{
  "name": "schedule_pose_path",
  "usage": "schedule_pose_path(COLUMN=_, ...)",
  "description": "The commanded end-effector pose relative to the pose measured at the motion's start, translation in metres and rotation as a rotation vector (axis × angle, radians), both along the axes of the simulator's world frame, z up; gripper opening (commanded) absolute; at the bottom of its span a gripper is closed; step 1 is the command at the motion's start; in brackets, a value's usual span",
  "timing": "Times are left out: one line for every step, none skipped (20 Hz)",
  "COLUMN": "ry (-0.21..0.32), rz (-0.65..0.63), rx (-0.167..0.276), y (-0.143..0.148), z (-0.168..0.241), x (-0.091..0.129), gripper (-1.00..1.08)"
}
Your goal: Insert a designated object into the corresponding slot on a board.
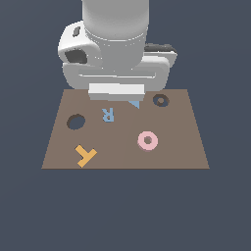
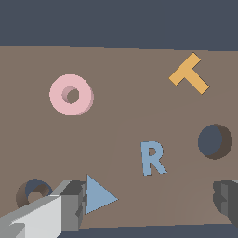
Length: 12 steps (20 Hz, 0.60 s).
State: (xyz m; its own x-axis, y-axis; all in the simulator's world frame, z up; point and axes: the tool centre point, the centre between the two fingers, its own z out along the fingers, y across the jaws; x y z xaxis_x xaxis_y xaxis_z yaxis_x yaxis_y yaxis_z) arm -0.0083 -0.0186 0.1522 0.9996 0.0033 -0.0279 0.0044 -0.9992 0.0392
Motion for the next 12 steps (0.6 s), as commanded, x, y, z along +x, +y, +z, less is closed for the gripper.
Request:
schedule_pose_path(ry=0.0, rz=0.0, rx=0.0, y=0.0, z=0.0, x=0.0, gripper=1.0)
schedule_pose_path(ry=0.0, rz=0.001, rx=0.0, y=0.0, z=0.0, x=0.0, gripper=1.0)
schedule_pose_path(ry=0.0, rz=0.003, rx=0.0, y=0.0, z=-0.001, x=0.001, gripper=1.0)
schedule_pose_path(ry=0.0, rz=0.007, rx=0.001, y=0.001, z=-0.001, x=0.001, gripper=1.0)
schedule_pose_path(ry=0.0, rz=0.012, rx=0.001, y=0.001, z=-0.002, x=0.002, gripper=1.0)
schedule_pose_path(ry=-0.001, rz=0.02, rx=0.002, y=0.002, z=-0.004, x=0.003, gripper=1.0)
schedule_pose_path(ry=-0.001, rz=0.028, rx=0.002, y=0.003, z=-0.005, x=0.005, gripper=1.0)
schedule_pose_path(ry=-0.001, rz=0.039, rx=0.003, y=0.004, z=-0.007, x=0.006, gripper=1.0)
schedule_pose_path(ry=-0.001, rz=0.05, rx=0.004, y=0.005, z=-0.009, x=0.008, gripper=1.0)
schedule_pose_path(ry=-0.002, rz=0.064, rx=0.006, y=0.006, z=-0.012, x=0.011, gripper=1.0)
schedule_pose_path(ry=-0.002, rz=0.08, rx=0.007, y=0.008, z=-0.014, x=0.013, gripper=1.0)
schedule_pose_path(ry=-0.003, rz=0.097, rx=0.009, y=0.01, z=-0.017, x=0.016, gripper=1.0)
